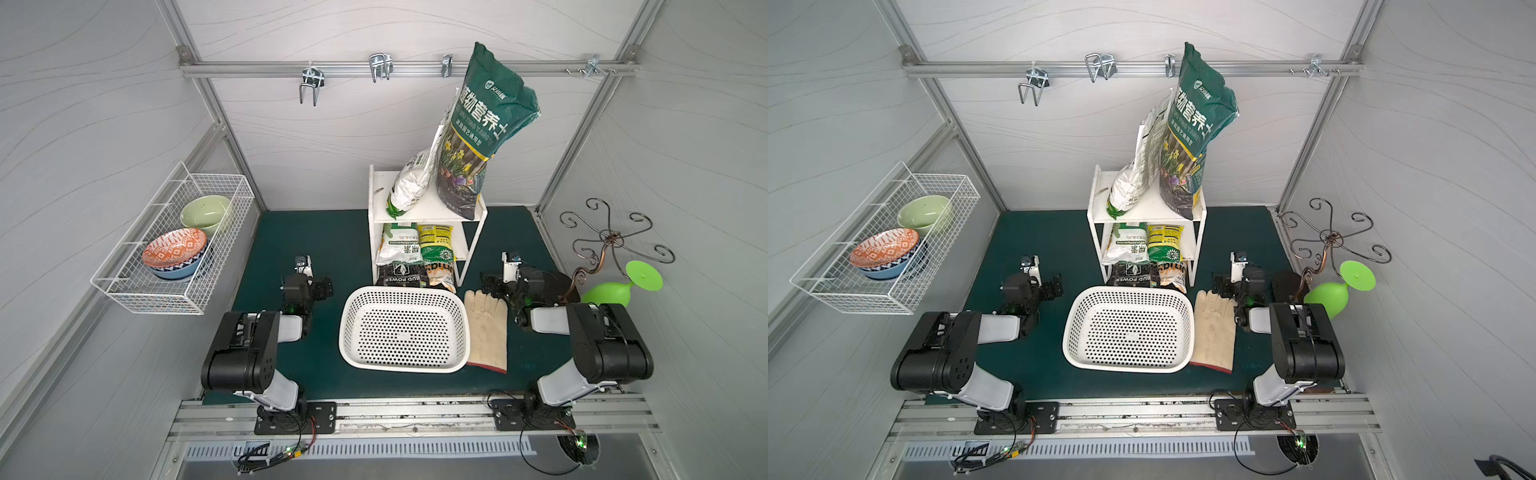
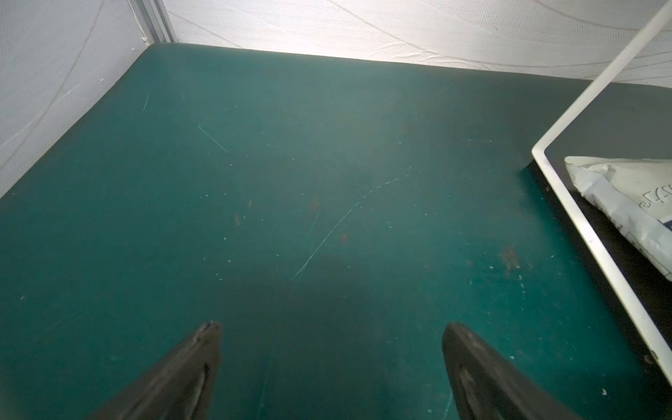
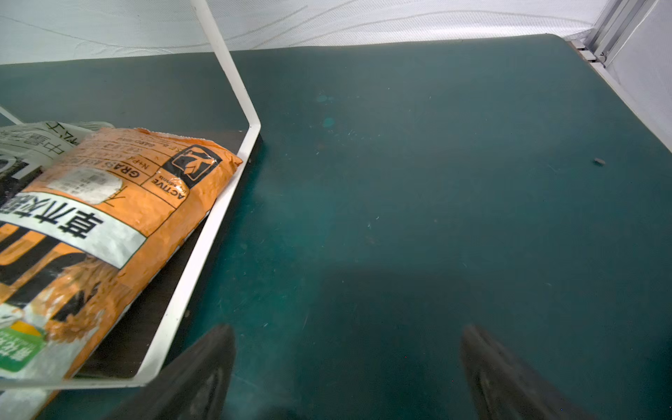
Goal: Take down the fertilizer bag from the shelf
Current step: Move the shelf to the center of the board.
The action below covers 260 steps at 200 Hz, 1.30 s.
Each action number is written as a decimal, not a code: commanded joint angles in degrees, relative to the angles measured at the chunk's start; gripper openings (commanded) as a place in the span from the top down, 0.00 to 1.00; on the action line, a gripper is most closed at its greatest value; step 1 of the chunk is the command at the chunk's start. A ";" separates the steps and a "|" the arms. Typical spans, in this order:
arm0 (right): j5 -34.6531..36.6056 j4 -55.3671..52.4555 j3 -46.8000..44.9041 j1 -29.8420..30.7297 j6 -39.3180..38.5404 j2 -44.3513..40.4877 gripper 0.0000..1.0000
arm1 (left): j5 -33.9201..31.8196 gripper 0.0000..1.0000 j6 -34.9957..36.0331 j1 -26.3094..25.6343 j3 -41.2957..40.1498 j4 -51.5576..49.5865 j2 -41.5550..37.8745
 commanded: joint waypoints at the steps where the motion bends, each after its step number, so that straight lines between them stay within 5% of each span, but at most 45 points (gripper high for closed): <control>1: -0.53 1.65 0.83 0.17 -0.63 0.33 0.01 | -0.46 0.01 0.40 0.33 1.78 3.03 0.65; 140: -3.12 1.98 0.61 -1.76 1.02 -0.52 0.01 | -0.93 0.01 0.20 0.39 1.75 3.02 0.26; 175: 7.85 -21.58 8.12 -2.35 7.20 -12.76 0.02 | -5.59 0.04 -1.47 0.32 6.43 -11.17 -7.68; 200: 5.05 -35.10 14.56 -1.47 14.86 -17.29 0.05 | -7.28 0.06 -5.62 0.22 11.42 -23.11 -14.33; 229: 4.62 -58.50 26.92 4.25 17.93 -17.99 0.09 | -1.25 0.14 -12.60 -0.52 18.00 -38.48 -20.10; 260: 2.23 -70.91 27.17 9.27 18.31 -24.86 0.11 | -3.56 0.17 -16.18 -9.22 15.36 -45.16 -28.86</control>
